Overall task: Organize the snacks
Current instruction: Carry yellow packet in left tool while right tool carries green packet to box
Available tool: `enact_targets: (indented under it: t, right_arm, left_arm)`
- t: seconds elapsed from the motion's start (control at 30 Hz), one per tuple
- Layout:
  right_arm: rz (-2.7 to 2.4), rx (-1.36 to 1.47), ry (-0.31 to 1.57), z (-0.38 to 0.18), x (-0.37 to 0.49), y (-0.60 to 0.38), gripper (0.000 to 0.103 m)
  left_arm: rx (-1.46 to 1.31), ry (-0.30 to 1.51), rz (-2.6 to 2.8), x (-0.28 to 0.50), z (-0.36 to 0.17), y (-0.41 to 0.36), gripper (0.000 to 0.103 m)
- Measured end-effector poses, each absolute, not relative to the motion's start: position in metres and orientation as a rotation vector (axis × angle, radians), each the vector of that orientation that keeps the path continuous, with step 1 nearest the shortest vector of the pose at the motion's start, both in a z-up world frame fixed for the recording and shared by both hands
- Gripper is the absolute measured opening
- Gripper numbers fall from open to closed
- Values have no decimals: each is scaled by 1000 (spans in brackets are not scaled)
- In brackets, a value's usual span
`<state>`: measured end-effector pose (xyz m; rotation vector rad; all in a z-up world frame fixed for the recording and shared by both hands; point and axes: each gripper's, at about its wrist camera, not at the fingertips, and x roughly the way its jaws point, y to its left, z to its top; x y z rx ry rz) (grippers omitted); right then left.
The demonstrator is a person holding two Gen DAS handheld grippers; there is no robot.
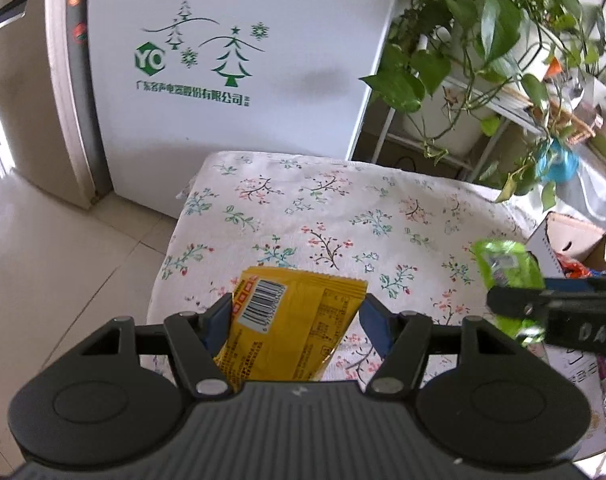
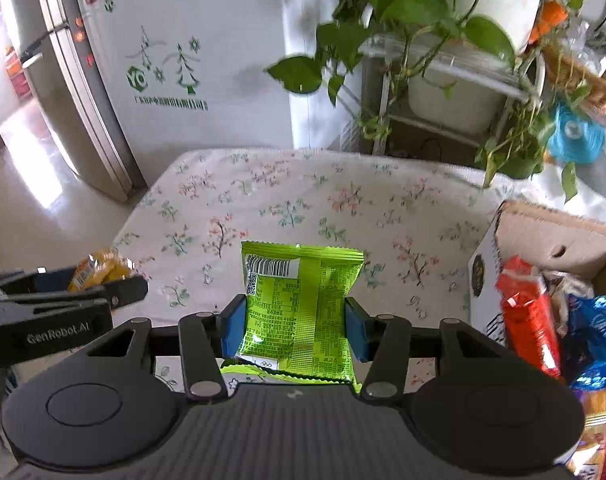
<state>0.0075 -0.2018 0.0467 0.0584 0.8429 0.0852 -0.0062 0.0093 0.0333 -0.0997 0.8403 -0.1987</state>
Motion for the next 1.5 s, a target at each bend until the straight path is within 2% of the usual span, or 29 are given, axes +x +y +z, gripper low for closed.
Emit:
enact_targets:
  t: [0.63,1.5]
  right_arm:
    - [-7,197,688,90,-48,-272,57]
    - [-207,424,583,102,-114,-387,57]
  left_arm:
    - [-157,831,-268,-53,49,-28,66]
    - [-145,786,-537,-56,92,-171,66]
